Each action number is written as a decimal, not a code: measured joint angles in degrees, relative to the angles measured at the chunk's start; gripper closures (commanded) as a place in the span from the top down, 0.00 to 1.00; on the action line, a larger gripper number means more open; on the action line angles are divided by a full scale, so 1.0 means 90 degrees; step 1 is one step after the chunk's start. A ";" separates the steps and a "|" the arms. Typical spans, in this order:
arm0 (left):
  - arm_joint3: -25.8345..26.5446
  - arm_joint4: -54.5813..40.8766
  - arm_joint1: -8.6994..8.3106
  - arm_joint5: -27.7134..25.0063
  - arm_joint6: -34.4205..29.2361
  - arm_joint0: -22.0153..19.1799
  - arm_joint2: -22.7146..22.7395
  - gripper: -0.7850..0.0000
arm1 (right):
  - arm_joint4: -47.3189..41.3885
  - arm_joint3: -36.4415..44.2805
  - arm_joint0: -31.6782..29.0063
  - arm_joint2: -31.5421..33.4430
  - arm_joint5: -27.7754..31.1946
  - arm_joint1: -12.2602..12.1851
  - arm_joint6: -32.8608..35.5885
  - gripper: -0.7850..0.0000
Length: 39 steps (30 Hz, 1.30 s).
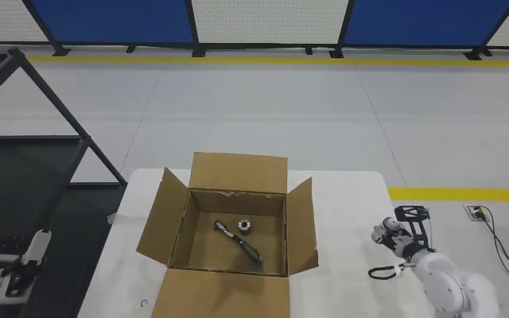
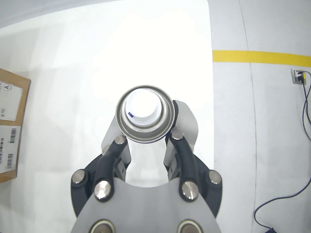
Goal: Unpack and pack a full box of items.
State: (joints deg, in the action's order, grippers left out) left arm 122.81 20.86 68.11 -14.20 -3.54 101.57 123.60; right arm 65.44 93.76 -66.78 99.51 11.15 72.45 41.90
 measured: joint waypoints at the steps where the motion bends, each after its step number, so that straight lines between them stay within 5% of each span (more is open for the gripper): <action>1: 0.0000 0.0000 0.0000 0.0000 0.0000 0.0000 0.0000 1.00 | 0.0013 0.0247 -0.0045 -0.0043 -0.0014 -0.0002 0.0024 0.00; 12: 0.0000 0.0000 0.0000 0.0000 0.0000 0.0000 0.0000 1.00 | 0.0641 0.3442 0.0272 -0.1568 0.0307 -0.0003 0.0692 0.00; 17: 0.0000 0.0000 0.0000 0.0000 0.0000 0.0000 0.0000 1.00 | 0.0572 0.3564 0.1165 -0.2807 0.0916 0.0051 0.1159 0.00; 23: 0.0000 0.0000 0.0000 0.0000 0.0000 0.0000 0.0000 1.00 | 0.0009 0.2291 0.2838 -0.4445 0.1074 0.0297 0.1625 0.00; 30: 0.0000 0.0000 0.0000 0.0000 0.0000 0.0000 0.0000 1.00 | -0.1144 -0.0276 0.4682 -0.6010 0.1049 0.0813 0.1440 0.00; 39: 0.0000 0.0000 0.0000 0.0000 0.0000 0.0000 0.0000 1.00 | -0.2107 -0.2975 0.5654 -0.7343 0.1362 0.1528 0.0674 0.00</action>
State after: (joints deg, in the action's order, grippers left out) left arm 122.81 20.86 68.11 -14.20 -3.54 101.57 123.60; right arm 46.48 66.99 -15.89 33.42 23.41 86.20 47.96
